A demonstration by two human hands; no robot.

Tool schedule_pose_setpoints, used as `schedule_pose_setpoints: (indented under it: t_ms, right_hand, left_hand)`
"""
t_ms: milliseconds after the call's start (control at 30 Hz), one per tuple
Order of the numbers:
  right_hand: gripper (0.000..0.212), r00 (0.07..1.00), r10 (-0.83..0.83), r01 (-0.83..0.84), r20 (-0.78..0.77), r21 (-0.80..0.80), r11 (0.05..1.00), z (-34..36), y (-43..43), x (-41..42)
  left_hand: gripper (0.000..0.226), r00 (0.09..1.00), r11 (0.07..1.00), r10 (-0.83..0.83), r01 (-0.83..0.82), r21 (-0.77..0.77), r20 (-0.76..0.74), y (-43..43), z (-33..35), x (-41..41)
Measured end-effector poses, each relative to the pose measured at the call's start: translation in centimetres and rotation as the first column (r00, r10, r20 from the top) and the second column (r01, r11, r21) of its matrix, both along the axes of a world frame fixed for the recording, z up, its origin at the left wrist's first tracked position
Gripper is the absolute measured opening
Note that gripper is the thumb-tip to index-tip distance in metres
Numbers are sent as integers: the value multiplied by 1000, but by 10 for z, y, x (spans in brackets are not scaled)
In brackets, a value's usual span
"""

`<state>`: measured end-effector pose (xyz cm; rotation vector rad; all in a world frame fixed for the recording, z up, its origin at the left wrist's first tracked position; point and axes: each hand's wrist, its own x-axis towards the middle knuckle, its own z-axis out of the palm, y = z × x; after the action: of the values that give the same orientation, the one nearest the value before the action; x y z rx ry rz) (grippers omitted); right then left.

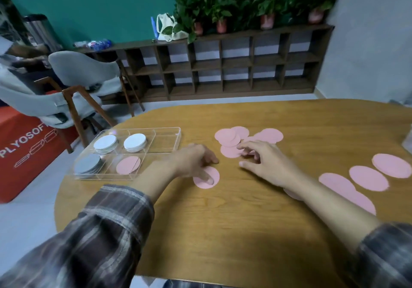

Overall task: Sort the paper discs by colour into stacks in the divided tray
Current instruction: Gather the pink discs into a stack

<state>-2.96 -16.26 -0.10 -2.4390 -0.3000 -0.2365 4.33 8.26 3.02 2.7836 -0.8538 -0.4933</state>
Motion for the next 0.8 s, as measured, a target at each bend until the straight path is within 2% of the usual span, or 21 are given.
schedule_pose_setpoints:
  t_ms: [200, 300, 433, 600, 667, 800]
  right_hand:
    - [41, 999, -1, 0, 37, 27, 1000, -23, -5, 5]
    - [36, 998, -9, 6, 56, 54, 999, -27, -8, 4]
    - [27, 998, -32, 25, 54, 122, 992, -24, -9, 0]
    - [23, 999, -32, 36, -18, 240, 970, -23, -13, -2]
    - [16, 998, -53, 59, -30, 267, 962, -23, -15, -1]
    - [10, 992, -126, 120, 8, 244, 962, -23, -20, 2]
  left_hand:
    - [42, 1000, 988, 29, -30, -149, -5, -10, -10, 12]
    - [31, 999, 960, 30, -36, -278, -28, -21, -18, 16]
    - [16, 992, 851, -1, -65, -521, -127, -35, -32, 22]
    - [14, 979, 651, -3, -155, -743, -206, -54, -46, 22]
    - [17, 985, 607, 57, -161, -778, -160, -60, -54, 18]
    - [20, 966, 606, 235, -60, -793, 106, -64, -62, 11]
